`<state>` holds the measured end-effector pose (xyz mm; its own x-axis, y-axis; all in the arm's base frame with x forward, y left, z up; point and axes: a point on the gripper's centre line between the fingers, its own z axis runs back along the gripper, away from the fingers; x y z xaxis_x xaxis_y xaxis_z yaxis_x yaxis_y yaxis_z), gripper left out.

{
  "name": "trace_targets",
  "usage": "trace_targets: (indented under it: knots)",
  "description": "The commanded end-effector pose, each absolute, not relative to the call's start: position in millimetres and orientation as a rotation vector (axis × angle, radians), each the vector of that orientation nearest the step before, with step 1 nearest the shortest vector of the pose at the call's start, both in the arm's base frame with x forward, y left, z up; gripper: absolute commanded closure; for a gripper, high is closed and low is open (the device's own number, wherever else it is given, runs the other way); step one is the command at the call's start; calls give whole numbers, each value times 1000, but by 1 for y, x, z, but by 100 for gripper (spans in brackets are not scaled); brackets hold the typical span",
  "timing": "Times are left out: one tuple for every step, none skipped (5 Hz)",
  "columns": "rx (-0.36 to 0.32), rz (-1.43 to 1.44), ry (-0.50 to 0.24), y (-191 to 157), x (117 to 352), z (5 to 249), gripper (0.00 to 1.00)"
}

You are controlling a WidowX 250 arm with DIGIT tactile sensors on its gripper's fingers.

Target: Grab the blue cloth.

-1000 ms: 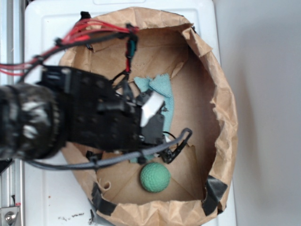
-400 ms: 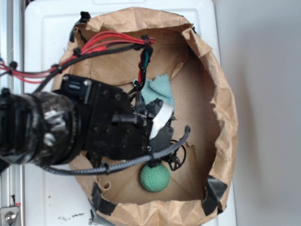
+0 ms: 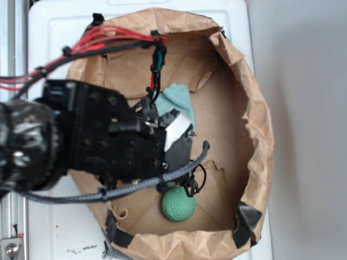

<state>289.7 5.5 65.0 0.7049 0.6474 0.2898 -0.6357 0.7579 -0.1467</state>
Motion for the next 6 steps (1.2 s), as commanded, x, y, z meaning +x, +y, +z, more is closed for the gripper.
trace_targets:
  knots:
    - [-123, 666, -365, 24, 298, 138, 100]
    - [-138, 623, -328, 27, 297, 157, 100]
    - [-124, 544, -269, 29, 295, 177, 100]
    - [-114, 516, -248, 31, 292, 189, 100]
    - [-90, 533, -297, 29, 282, 202, 100]
    - [-102, 546, -361, 29, 269, 215, 100]
